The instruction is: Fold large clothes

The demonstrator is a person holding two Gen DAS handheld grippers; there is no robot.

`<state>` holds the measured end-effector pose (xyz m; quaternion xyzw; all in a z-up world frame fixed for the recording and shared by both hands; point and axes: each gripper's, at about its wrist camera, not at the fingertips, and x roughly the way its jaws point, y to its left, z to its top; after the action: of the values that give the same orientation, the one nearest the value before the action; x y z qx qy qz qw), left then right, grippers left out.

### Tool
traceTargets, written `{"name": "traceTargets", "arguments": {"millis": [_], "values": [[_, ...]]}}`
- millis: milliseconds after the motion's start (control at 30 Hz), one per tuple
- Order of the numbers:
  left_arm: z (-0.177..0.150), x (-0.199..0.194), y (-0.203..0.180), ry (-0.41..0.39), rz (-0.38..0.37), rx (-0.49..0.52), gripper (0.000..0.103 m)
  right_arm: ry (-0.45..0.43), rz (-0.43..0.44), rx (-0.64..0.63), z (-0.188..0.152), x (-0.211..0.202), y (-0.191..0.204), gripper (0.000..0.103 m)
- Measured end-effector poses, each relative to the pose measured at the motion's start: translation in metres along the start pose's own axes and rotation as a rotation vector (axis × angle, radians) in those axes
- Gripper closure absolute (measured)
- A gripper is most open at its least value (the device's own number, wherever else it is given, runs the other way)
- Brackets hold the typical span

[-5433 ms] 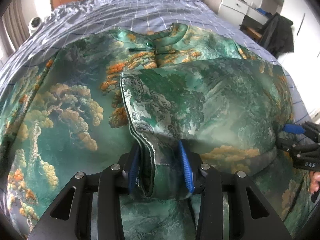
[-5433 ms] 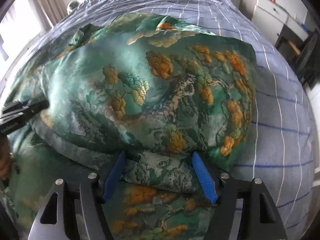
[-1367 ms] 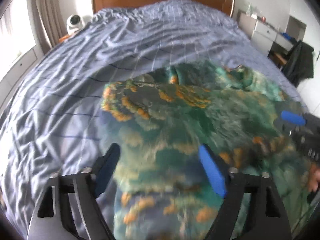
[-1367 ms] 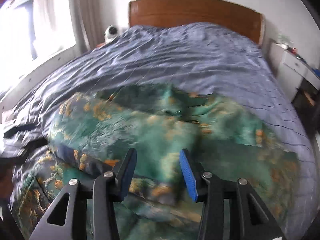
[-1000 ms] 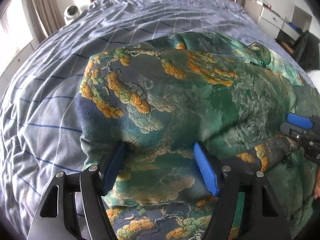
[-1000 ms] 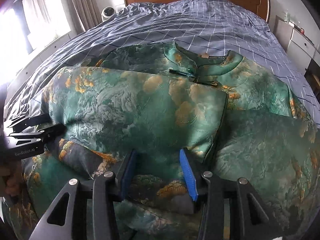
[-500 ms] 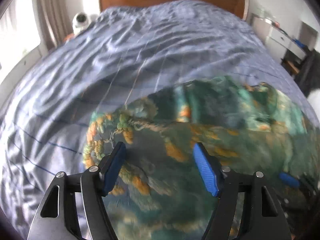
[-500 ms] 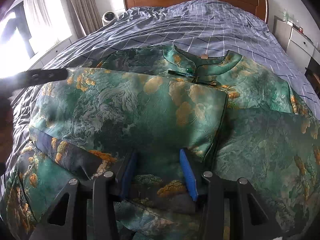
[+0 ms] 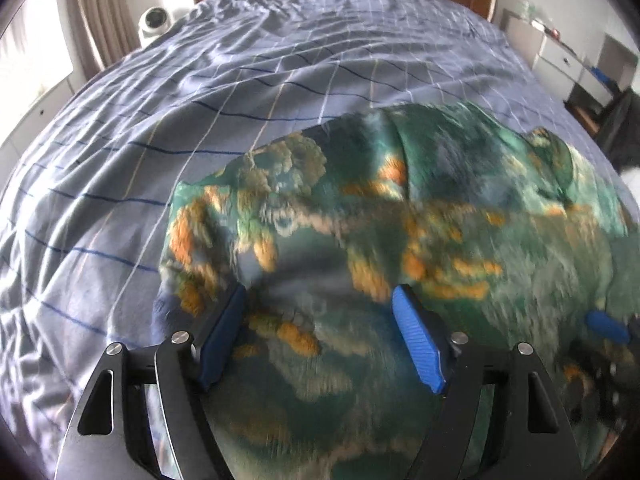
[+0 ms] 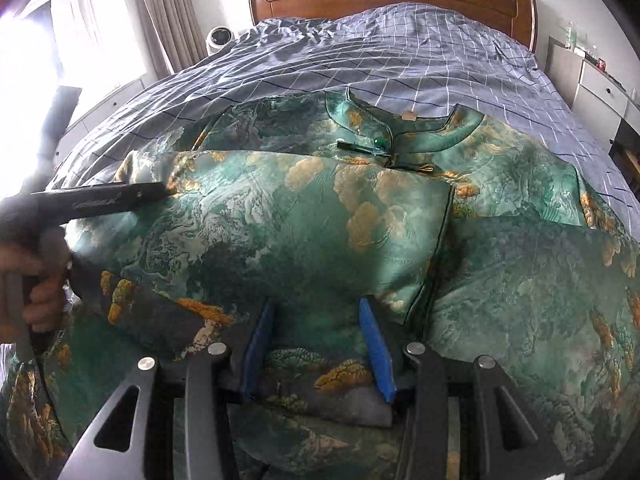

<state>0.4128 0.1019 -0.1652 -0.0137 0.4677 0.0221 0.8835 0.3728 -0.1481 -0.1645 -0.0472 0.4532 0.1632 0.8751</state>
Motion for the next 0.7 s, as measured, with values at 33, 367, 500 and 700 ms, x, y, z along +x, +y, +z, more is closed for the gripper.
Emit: {"name": "traceTargets", "arguments": {"millis": [33,367,500,700], "values": [[-0.004,-0.005,-0.002,0.001,0.005,0.012,0.026,0.001,-0.002,-0.001,0.000,0.000,0.000,0.058],[-0.071,-0.067,-0.022,0.022,0.011,0.098,0.013,0.031,-0.035,-0.016,0.005,0.001,0.004,0.058],[-0.101,-0.100,-0.029,-0.015,-0.008,0.126,0.013,0.043,-0.068,-0.020,0.007,-0.014,0.011,0.057],[-0.138,-0.142,-0.036,-0.069,-0.013,0.143,0.011,-0.009,-0.049,0.008,-0.008,-0.066,0.014,0.037]]}}
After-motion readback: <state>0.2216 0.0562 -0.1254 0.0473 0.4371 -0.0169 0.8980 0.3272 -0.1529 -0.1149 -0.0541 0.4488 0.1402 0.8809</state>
